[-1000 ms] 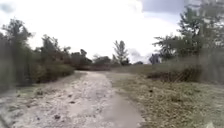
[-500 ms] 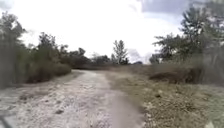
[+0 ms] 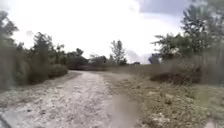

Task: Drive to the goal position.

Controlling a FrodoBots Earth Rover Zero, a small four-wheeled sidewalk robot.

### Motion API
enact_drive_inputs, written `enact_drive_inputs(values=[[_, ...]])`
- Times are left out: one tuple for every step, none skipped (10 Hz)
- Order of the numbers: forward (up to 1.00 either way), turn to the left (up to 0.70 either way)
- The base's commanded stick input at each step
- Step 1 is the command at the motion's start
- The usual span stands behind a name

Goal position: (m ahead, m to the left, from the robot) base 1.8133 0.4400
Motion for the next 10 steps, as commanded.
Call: enact_drive_inputs(values=[[0.70,0.34],[0.70,0.35],[0.70,0.35],[0.70,0.35],[0.70,0.35],[0.70,0.21],[0.70,0.00],[0.70,0.00],[0.70,0.00],[0.70,0.00]])
